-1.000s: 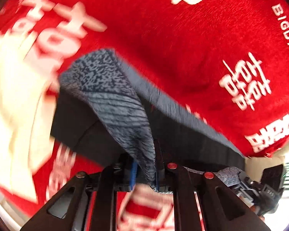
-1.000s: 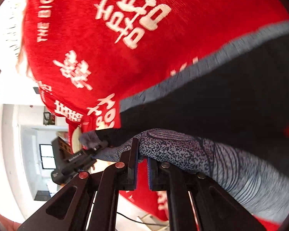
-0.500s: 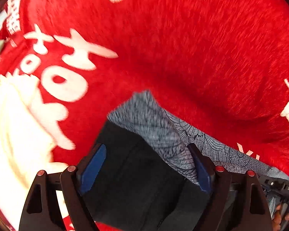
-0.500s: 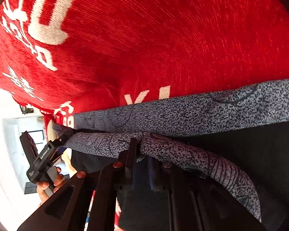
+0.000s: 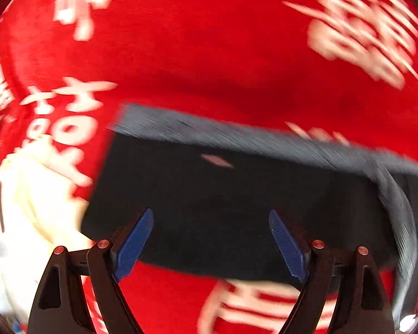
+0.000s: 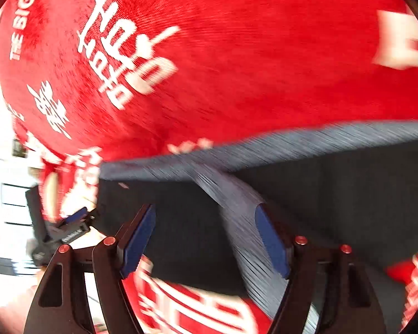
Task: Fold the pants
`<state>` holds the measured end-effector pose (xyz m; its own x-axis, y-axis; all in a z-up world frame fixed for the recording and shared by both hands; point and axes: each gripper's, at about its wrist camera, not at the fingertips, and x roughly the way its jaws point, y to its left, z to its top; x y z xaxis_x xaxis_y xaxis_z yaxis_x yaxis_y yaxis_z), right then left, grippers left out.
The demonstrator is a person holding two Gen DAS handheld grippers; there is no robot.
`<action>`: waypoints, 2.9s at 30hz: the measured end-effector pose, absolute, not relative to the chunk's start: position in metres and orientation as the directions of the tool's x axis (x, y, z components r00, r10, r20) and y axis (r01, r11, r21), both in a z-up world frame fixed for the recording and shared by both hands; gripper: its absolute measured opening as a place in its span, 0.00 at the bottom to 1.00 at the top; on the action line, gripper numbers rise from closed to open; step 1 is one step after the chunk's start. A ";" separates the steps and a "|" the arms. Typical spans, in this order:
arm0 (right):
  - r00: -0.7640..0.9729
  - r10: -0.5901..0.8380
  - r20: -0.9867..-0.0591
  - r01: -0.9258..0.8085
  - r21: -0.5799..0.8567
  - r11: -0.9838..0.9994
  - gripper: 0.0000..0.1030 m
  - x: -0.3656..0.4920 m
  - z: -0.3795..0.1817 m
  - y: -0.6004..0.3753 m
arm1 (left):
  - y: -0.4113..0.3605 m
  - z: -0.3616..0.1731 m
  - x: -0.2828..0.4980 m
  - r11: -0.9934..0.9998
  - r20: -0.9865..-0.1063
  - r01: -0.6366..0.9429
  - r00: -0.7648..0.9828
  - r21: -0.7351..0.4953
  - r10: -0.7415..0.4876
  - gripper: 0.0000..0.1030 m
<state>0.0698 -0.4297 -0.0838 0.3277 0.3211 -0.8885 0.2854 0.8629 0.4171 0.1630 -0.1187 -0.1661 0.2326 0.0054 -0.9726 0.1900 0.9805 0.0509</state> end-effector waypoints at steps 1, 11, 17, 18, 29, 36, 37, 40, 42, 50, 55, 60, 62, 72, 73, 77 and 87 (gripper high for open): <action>0.327 0.281 -0.902 0.303 0.382 0.873 0.75 0.048 -0.079 -0.435 | -0.130 -0.167 0.153 0.975 -0.976 0.218 0.219 0.032 -0.017 0.84; 0.293 0.075 -0.953 0.678 0.263 0.686 0.75 -0.192 -0.074 -0.486 | -0.244 -0.175 0.047 0.837 -0.979 0.535 0.080 -0.115 -0.186 0.84; 0.293 0.026 -0.956 0.809 0.262 0.525 0.75 -0.286 -0.092 -0.494 | -0.276 -0.170 0.001 0.760 -0.973 0.630 0.029 -0.160 -0.229 0.84; 0.300 0.025 -0.954 0.819 0.271 0.505 0.75 -0.294 -0.096 -0.492 | -0.279 -0.169 -0.003 0.756 -0.972 0.633 0.026 -0.166 -0.235 0.84; 0.399 0.241 -0.884 0.746 0.466 0.475 0.14 -0.279 -0.138 -0.491 | -0.323 -0.196 -0.028 0.732 -0.978 0.662 -0.010 -0.162 -0.207 0.84; 0.449 0.312 -0.837 0.614 0.543 0.573 0.03 -0.235 -0.075 -0.529 | -0.340 -0.187 -0.015 0.804 -0.987 0.582 0.022 -0.120 -0.162 0.84; 0.462 0.291 -0.838 0.589 0.535 0.606 0.03 -0.221 -0.056 -0.545 | -0.343 -0.184 -0.011 0.813 -0.987 0.571 0.032 -0.113 -0.159 0.84; 0.485 0.239 -0.841 0.534 0.502 0.681 0.03 -0.176 -0.018 -0.590 | -0.355 -0.174 0.005 0.842 -0.987 0.532 0.073 -0.082 -0.142 0.84; 0.484 0.187 -0.855 0.499 0.445 0.743 0.03 -0.140 0.000 -0.620 | -0.362 -0.167 0.017 0.862 -0.986 0.503 0.099 -0.068 -0.136 0.84; 0.404 -0.027 -0.914 0.460 0.177 0.870 0.03 -0.017 0.014 -0.716 | -0.381 -0.154 0.062 0.914 -0.974 0.405 0.204 -0.011 -0.102 0.84; 0.268 -0.101 -0.958 0.460 0.035 0.887 0.21 0.025 -0.022 -0.730 | -0.405 -0.170 0.090 0.931 -0.975 0.365 0.212 0.020 -0.062 0.84; 0.346 -0.157 -0.925 0.513 0.046 0.857 0.81 0.011 0.001 -0.733 | -0.415 -0.174 0.109 0.923 -0.975 0.380 0.222 0.060 -0.029 0.84; 0.380 -0.169 -0.910 0.501 0.049 0.864 0.77 0.003 0.014 -0.725 | -0.417 -0.178 0.113 0.922 -0.977 0.383 0.211 0.060 -0.024 0.84; 0.143 -0.166 -0.976 0.402 -0.097 0.911 0.31 0.003 -0.103 -0.703 | -0.443 -0.210 0.127 0.935 -0.975 0.349 0.221 0.059 -0.021 0.99; 0.182 -0.170 -0.968 0.413 -0.082 0.907 0.31 0.000 -0.102 -0.707 | -0.442 -0.212 0.129 0.937 -0.974 0.344 0.225 0.058 -0.022 1.00; 0.163 -0.236 -0.958 0.433 -0.146 0.890 0.32 -0.006 -0.096 -0.708 | -0.430 -0.203 0.136 0.938 -0.977 0.339 0.214 0.070 -0.005 1.00; 0.142 -0.231 -0.963 0.475 -0.138 0.869 0.45 -0.050 -0.069 -0.665 | -0.315 -0.213 0.216 0.992 -0.970 0.111 0.242 0.064 0.036 1.00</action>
